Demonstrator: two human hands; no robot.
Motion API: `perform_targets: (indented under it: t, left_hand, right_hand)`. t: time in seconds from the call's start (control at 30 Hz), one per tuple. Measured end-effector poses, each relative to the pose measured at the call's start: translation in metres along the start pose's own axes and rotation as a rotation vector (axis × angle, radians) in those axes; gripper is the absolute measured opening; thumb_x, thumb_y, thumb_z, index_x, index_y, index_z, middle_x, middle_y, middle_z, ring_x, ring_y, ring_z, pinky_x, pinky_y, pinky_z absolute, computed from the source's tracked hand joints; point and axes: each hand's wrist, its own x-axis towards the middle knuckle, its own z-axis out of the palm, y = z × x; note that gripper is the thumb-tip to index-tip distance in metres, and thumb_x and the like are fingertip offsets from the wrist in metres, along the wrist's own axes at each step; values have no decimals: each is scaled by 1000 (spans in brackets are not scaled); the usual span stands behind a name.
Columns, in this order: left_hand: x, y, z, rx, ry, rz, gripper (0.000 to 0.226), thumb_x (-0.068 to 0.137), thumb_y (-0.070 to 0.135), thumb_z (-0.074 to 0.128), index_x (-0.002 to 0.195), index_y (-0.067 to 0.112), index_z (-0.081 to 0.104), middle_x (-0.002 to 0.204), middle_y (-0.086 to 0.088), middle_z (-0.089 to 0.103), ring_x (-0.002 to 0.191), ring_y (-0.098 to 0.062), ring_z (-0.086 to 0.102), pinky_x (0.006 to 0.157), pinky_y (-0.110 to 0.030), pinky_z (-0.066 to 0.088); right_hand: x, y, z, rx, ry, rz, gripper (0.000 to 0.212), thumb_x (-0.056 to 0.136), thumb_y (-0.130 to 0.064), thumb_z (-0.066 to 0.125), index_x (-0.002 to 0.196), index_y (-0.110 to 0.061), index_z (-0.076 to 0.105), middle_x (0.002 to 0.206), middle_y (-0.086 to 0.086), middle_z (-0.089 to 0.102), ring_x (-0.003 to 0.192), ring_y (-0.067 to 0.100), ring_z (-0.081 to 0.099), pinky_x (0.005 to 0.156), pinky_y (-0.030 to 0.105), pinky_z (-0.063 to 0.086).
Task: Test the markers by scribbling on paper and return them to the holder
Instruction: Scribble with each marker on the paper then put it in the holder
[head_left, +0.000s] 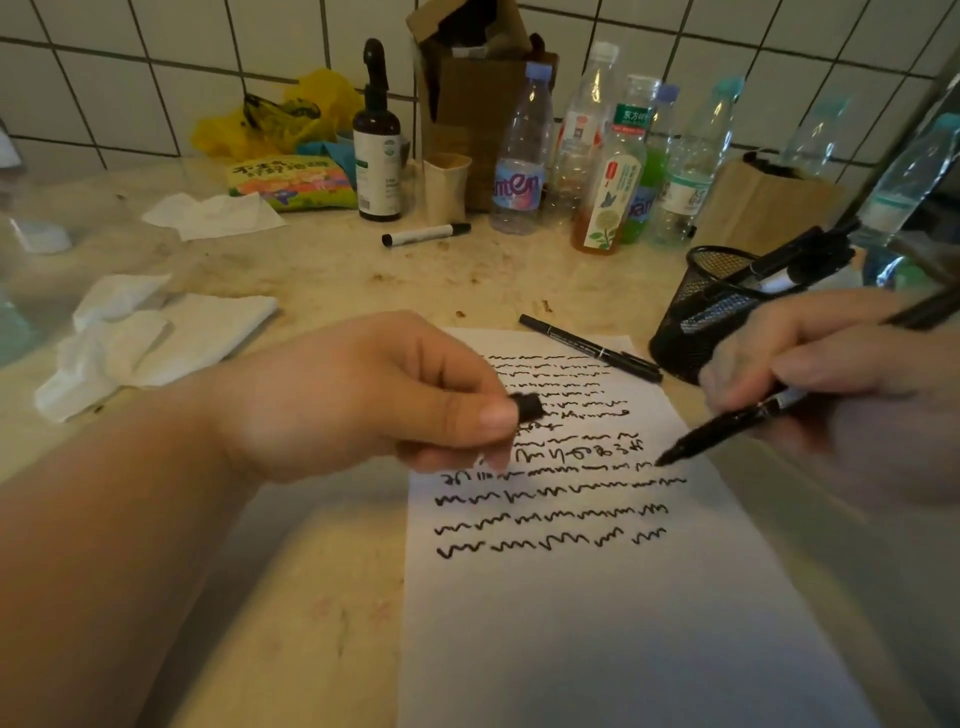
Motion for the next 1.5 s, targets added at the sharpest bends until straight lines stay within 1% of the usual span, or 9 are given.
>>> perform_targets:
  t: [0.1,0.17,0.27,0.37,0.47,0.67,0.83,1.37,1.5]
  left_hand:
    - [11,1,7,276,416,-75,39,74,61,55,78,27,72,51,8,55,45,-1,45,50,-17,39]
    - [16,-1,14,568,494,-156,37,75,63,48,84,34,69,60,12,61,51,0,53,48,-17,40]
    - [17,-6,18,788,429,-251,30,80,61,49,95,40,65,72,13,64,63,-2,56,57,-24,47]
    - [17,-8,19,781,422,-257,28,81,60,51,100,44,64,76,15,65,67,-2,57,62,-24,48]
    - [18,-10,19,770,454,-230,28,79,60,53,99,44,66,76,18,65,69,0,57,63,-23,48]
    - [20,-13,19,797,423,-253,30,76,64,53,94,45,67,71,14,66,63,-3,58,57,-27,50]
    - [21,-17,18,826,388,-261,33,75,66,51,93,45,67,74,24,64,70,5,56,51,-22,41]
    - [22,-18,17,819,385,-273,28,79,64,54,93,43,68,73,24,64,69,4,56,52,-23,44]
    - [23,-17,18,803,393,-295,28,78,63,56,94,45,69,70,18,66,63,0,58,54,-22,45]
  right_hand:
    - [2,12,-5,-94,3,48,59,67,-54,73,59,3,62,49,17,48,47,28,41,46,36,27]
    - [0,10,0,-256,-25,70,67,62,-70,69,53,-4,65,51,22,47,44,25,39,47,44,24]
    - [1,11,3,-329,1,32,59,66,-62,70,54,-5,65,49,19,46,43,25,40,48,47,27]
    - [3,16,6,-338,-5,14,46,77,-41,58,52,-2,61,48,23,42,44,27,38,50,37,30]
    - [3,18,7,-348,-14,51,41,79,-33,58,50,-5,61,44,5,48,43,19,40,48,29,29]
    - [2,14,12,-358,-68,71,39,83,-24,53,49,-7,63,44,2,54,43,11,44,44,18,35]
    - [4,17,12,-380,-66,88,39,83,-25,54,51,-5,64,46,4,55,46,14,45,47,21,34]
    - [2,13,10,-419,-21,87,40,86,-21,56,49,-6,61,44,-1,53,47,11,45,46,18,35]
    - [3,13,6,-457,-15,98,39,82,-25,55,50,-3,60,46,3,52,49,15,45,50,25,37]
